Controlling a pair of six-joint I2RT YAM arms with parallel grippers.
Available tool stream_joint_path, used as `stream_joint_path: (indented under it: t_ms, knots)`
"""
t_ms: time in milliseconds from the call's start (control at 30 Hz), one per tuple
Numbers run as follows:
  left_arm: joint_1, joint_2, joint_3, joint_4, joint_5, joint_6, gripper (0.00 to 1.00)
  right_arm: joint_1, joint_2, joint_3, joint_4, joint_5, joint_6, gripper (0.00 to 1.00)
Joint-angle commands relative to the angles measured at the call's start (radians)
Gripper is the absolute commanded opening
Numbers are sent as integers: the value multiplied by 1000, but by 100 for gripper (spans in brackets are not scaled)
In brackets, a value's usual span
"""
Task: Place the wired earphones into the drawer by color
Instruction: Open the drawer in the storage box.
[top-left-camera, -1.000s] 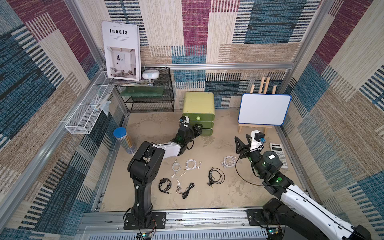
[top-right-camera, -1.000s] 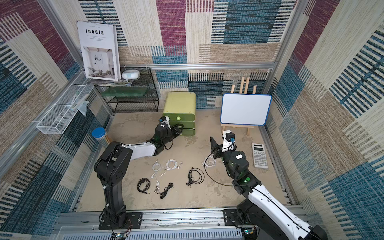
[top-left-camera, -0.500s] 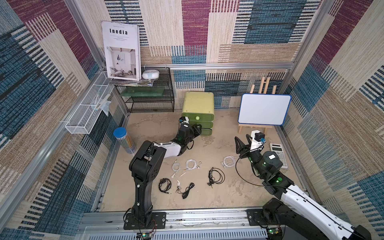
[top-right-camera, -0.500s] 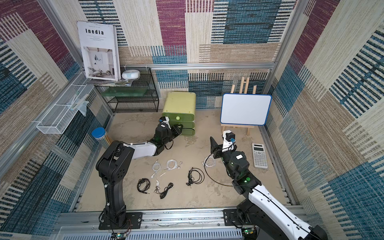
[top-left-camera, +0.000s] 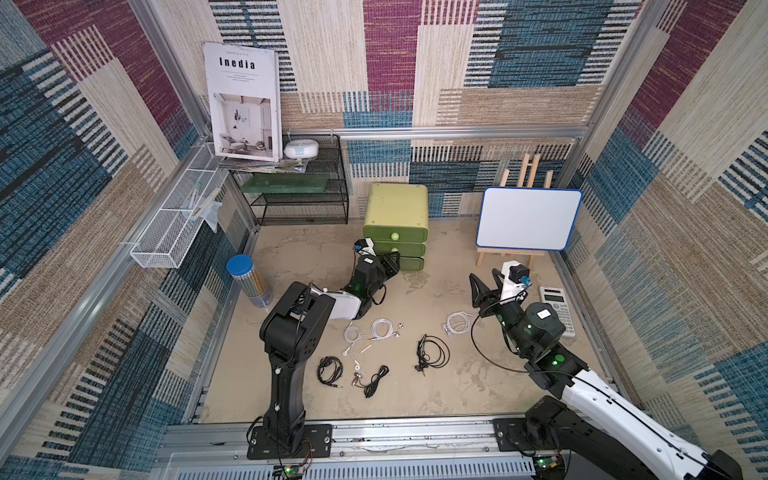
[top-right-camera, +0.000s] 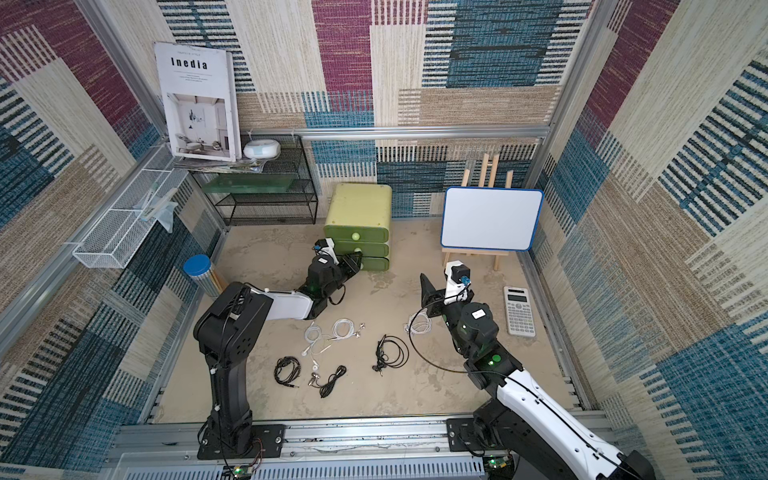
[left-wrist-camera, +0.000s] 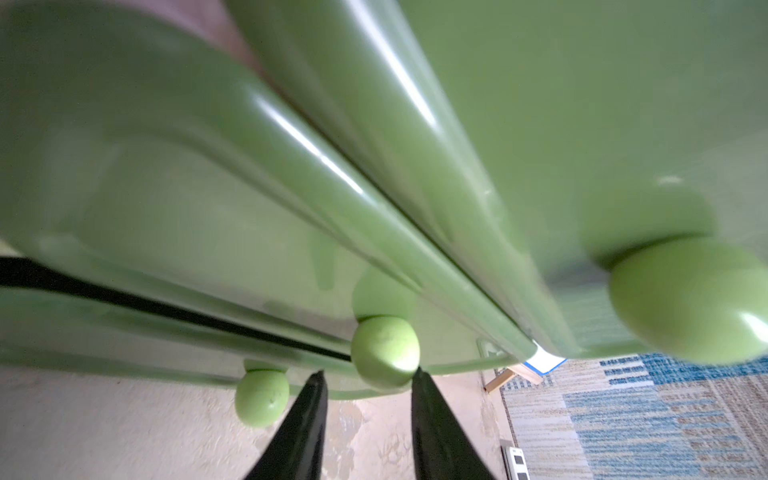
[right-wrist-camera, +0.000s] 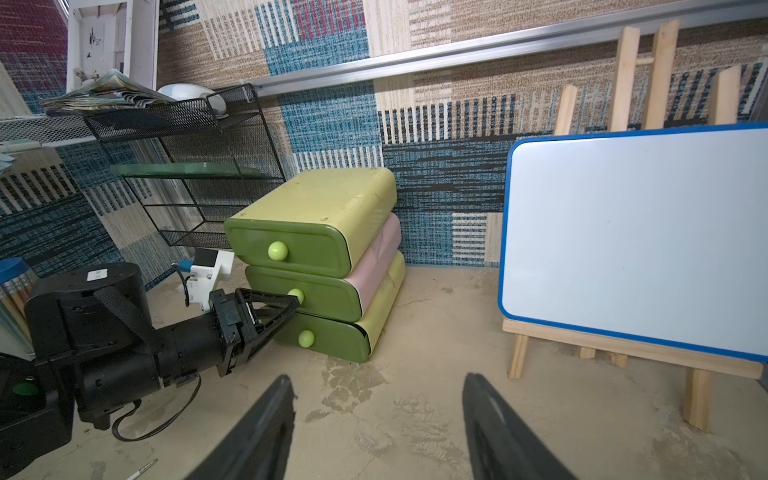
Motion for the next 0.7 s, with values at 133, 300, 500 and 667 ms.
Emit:
stream_joint_path:
  t_ms: [133, 300, 500, 667]
  knots:
    - [0, 17, -7, 122, -31, -4, 36, 1, -1, -2, 20, 10, -4, 68]
    - [0, 30, 5, 137, -39, -11, 35, 0, -2, -2, 21, 10, -3, 68]
    - [-1, 53, 33, 128, -32, -16, 34, 1, -3, -2, 20, 13, -5, 68]
    - [-1, 57, 44, 123, -30, -11, 30, 0, -3, -2, 20, 13, -5, 68]
